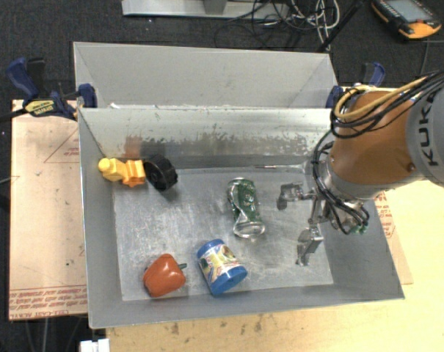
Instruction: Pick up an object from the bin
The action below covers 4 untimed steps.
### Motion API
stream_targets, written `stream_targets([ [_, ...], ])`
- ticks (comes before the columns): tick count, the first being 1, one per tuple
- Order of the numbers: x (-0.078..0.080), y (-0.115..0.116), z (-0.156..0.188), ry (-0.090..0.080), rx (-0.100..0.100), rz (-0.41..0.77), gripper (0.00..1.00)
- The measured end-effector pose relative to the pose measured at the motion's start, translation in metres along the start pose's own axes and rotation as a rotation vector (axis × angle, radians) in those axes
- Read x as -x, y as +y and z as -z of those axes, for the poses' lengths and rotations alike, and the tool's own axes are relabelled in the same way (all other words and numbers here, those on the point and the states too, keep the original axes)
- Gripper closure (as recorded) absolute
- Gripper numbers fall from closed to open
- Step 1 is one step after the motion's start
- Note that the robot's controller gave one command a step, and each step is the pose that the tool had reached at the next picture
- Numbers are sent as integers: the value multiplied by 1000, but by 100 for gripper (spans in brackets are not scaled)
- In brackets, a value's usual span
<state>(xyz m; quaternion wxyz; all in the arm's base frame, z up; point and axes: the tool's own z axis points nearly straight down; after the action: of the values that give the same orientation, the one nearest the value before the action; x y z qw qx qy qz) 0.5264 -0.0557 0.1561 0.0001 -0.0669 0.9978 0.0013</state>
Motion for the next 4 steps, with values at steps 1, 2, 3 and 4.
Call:
stream_targets([
  [1,15,14,-30,-8,-8,81,0],
  [2,52,39,-56,-2,2,-25,0],
  [3,82,78,-76,-33,-2,215,100],
  [4,82,78,-76,-33,-2,215,100],
])
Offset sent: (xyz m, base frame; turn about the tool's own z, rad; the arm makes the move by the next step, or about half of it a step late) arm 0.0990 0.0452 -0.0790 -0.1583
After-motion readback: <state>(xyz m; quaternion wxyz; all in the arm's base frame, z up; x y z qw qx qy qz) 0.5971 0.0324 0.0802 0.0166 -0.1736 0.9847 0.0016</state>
